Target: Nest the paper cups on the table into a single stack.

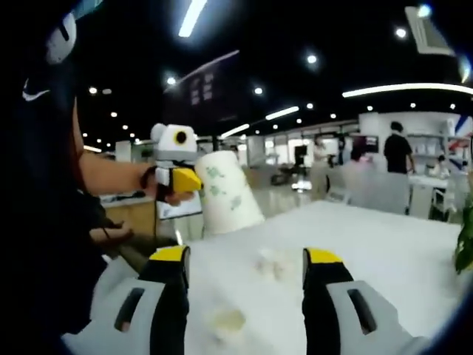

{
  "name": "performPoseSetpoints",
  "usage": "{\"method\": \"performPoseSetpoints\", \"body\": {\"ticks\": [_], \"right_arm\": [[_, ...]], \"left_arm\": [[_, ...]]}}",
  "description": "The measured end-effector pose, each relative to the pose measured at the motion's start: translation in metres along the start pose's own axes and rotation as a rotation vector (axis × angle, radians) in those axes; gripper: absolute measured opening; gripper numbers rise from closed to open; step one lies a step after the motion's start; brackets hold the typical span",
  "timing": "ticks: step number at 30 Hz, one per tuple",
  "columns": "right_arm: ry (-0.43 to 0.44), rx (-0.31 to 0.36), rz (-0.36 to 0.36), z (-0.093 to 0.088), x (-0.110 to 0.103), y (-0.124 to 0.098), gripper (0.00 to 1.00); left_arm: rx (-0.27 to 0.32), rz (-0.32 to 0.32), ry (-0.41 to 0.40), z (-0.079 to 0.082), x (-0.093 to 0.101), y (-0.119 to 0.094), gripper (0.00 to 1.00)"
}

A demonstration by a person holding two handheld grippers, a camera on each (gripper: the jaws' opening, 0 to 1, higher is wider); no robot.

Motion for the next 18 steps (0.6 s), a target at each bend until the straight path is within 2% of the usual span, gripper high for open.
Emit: {"method": "performPoseSetpoints", "body": {"ticks": [8, 14, 18], "right_arm": [[0.063, 0.046, 0.076, 0.015, -0.007, 0.011, 0.50], [0.087, 0.073, 0.143, 0.030, -0.015, 0.020, 0.45], [0.100, 0.072, 0.178, 0.033, -0.019, 0.024, 0.44]], "left_arm": [[0.085, 0.014, -0.044, 0.009, -0.002, -0.007, 0.36], [0.108, -0.009, -0.071, 0.008, 0.003, -0.009, 0.36], [0.162, -0.015, -0.105, 0.013, 0.005, -0.013, 0.36]]}}
Point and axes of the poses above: the point that each gripper's makers call its tool centre point, and the gripper's own axes: y roughly forward along the fingers, x roughly to its right, z roughly out of its top, the point moved 8 cm from there along -y, roughly backward along the fingers, and after that the axes turned 5 degrees about z, right-handed, at the moved point
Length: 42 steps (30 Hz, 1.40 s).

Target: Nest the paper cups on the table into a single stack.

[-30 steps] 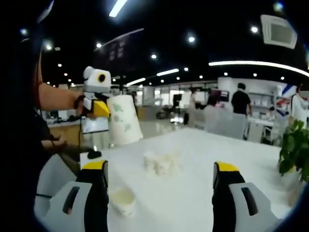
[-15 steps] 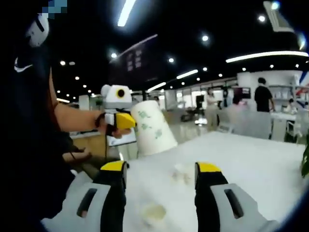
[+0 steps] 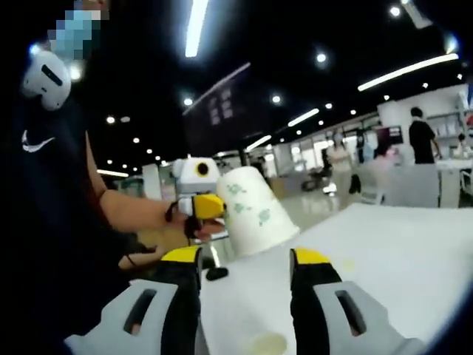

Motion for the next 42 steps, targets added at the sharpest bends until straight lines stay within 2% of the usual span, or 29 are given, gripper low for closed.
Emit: {"method": "performPoseSetpoints", "body": {"ticks": [3, 8, 11, 20, 25, 29, 33, 42], "right_arm": [[0.000, -0.005, 0.020, 0.002, -0.004, 0.004, 0.42], [0.000, 0.003, 0.036, 0.007, -0.004, 0.005, 0.40], [0.003, 0.005, 0.039, 0.010, -0.005, 0.003, 0.39], [0.059, 0.023, 0.091, 0.017, -0.007, 0.001, 0.35], [0.084, 0.007, 0.127, 0.019, -0.010, 0.002, 0.21], [0.095, 0.014, 0.155, 0.023, -0.012, 0.004, 0.14], [0.098, 0.024, 0.173, 0.028, -0.014, 0.007, 0.12], [0.073, -0.005, 0.204, 0.033, -0.019, 0.015, 0.05]], "left_arm": [[0.012, -0.004, -0.005, 0.002, 0.000, 0.000, 0.36], [-0.012, -0.013, 0.004, -0.002, 0.000, -0.002, 0.36], [-0.028, -0.026, -0.028, -0.003, 0.000, -0.005, 0.36], [-0.097, -0.076, 0.027, -0.009, 0.004, -0.010, 0.36], [-0.123, -0.105, 0.053, -0.011, 0.007, -0.012, 0.36], [-0.128, -0.104, 0.066, -0.012, 0.008, -0.012, 0.36], [-0.120, -0.113, 0.067, -0.011, 0.010, -0.012, 0.36], [-0.112, -0.112, 0.072, -0.009, 0.010, -0.014, 0.36]]}}
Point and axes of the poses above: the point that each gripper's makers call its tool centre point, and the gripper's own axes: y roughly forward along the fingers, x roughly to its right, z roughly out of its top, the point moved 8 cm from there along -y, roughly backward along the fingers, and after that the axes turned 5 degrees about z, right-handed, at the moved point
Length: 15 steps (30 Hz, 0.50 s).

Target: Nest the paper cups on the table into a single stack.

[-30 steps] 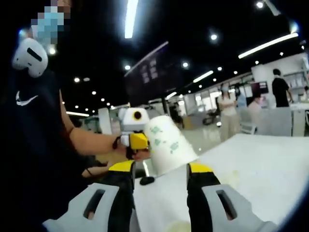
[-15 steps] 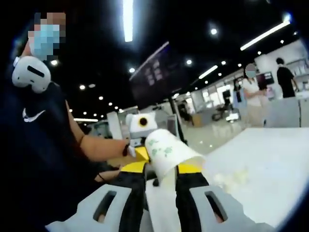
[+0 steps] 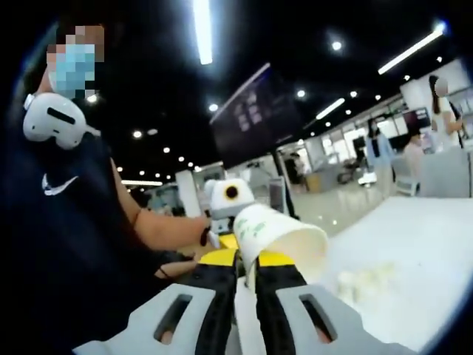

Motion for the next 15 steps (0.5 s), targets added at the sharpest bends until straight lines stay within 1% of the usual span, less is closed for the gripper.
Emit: {"method": "performPoseSetpoints", "body": {"ticks": [4, 7, 9, 12, 15], "right_arm": [[0.001, -0.012, 0.021, 0.001, -0.002, 0.003, 0.01], [-0.014, -0.034, 0.026, 0.001, -0.003, 0.005, 0.00], [-0.014, -0.069, 0.028, -0.001, -0.004, 0.006, 0.00], [-0.035, -0.088, 0.027, -0.001, -0.005, 0.008, 0.00], [-0.057, -0.104, 0.018, 0.001, -0.005, 0.010, 0.00]], "left_arm": [[0.000, 0.010, 0.003, 0.000, -0.002, -0.002, 0.37], [0.007, 0.016, 0.005, 0.001, -0.004, -0.003, 0.39], [0.003, 0.025, 0.018, 0.000, -0.004, -0.004, 0.45], [-0.014, 0.042, 0.027, -0.002, -0.006, -0.004, 0.53], [-0.033, 0.087, 0.038, -0.004, -0.011, -0.006, 0.65]]}}
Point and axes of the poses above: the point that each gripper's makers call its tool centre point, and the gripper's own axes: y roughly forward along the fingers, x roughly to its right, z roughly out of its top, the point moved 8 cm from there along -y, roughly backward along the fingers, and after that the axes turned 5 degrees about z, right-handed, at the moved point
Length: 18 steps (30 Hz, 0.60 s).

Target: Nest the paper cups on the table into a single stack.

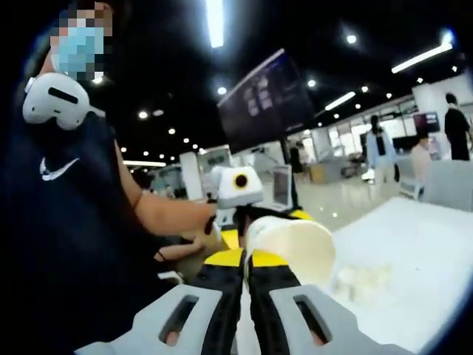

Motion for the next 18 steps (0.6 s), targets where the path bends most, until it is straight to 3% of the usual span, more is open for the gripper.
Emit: {"method": "performPoseSetpoints", "body": {"ticks": [5, 8, 13, 18], "right_arm": [[-0.037, -0.051, -0.032, 0.005, 0.002, 0.001, 0.00], [-0.038, -0.175, -0.086, 0.003, 0.007, -0.002, 0.00], [-0.099, -0.327, -0.151, 0.006, 0.014, -0.001, 0.00], [-0.206, -0.458, -0.202, 0.016, 0.018, 0.001, 0.00]], "left_arm": [[-0.005, 0.043, 0.009, -0.002, -0.006, -0.004, 0.74], [-0.010, 0.078, 0.014, -0.005, -0.012, -0.009, 0.79], [-0.177, 0.213, 0.049, -0.035, -0.032, -0.021, 0.92], [-0.208, 0.370, 0.067, -0.051, -0.047, -0.036, 0.98]]}}
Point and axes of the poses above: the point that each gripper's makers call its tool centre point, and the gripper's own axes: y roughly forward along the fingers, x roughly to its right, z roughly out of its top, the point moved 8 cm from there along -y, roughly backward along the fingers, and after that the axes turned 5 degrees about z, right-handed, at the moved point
